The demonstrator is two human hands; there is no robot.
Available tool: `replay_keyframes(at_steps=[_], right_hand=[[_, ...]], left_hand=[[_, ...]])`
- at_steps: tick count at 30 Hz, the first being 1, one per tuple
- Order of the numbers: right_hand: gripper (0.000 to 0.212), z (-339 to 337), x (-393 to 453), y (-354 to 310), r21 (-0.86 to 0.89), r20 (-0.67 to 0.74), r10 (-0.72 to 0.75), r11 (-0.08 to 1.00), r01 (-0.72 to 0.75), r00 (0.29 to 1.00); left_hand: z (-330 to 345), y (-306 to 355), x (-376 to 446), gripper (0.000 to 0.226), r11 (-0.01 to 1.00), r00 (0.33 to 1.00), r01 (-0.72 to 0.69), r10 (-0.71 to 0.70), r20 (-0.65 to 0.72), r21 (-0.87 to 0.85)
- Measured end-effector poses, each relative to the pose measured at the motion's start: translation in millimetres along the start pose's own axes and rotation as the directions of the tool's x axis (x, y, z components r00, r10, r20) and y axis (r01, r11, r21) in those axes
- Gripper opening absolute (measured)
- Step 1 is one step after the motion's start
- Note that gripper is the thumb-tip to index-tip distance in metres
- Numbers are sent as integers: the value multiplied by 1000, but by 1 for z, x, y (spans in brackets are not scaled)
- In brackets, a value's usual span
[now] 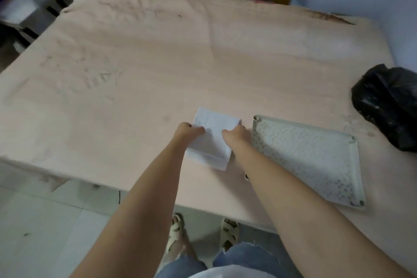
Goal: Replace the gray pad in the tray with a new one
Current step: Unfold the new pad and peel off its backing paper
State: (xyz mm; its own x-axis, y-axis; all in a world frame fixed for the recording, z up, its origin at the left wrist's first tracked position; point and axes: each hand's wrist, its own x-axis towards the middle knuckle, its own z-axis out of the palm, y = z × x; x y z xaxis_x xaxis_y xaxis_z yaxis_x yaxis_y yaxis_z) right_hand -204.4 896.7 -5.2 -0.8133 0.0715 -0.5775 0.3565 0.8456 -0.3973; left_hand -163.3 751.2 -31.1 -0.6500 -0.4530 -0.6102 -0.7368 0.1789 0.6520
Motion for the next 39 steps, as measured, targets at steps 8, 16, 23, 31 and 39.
replay_keyframes(at_steps=[8, 16, 23, 31, 39], right_hand=[[36, 36, -29, -49, 434, -24, -2, 901, 12, 1000], [31, 102, -65, -120, 434, -14, -104, 895, 99, 995], [26, 138, -75, -147, 459, -16, -170, 874, 159, 985], [22, 159, -70, -164, 486, 15, -215, 855, 181, 977], [28, 181, -77, -168, 550, -13, -188, 819, 164, 982]], left_hand=[[-72, -17, 25, 24, 994, 994, -104, 104, 34, -15], [-169, -58, 41, 14, 990, 989, -138, 137, -50, -6], [-210, -77, 48, 24, 983, 978, -133, 152, -142, 130], [-236, -86, 52, 40, 952, 966, -147, 197, -169, 270], [-258, -102, 64, 38, 922, 979, -143, 184, -82, 360]])
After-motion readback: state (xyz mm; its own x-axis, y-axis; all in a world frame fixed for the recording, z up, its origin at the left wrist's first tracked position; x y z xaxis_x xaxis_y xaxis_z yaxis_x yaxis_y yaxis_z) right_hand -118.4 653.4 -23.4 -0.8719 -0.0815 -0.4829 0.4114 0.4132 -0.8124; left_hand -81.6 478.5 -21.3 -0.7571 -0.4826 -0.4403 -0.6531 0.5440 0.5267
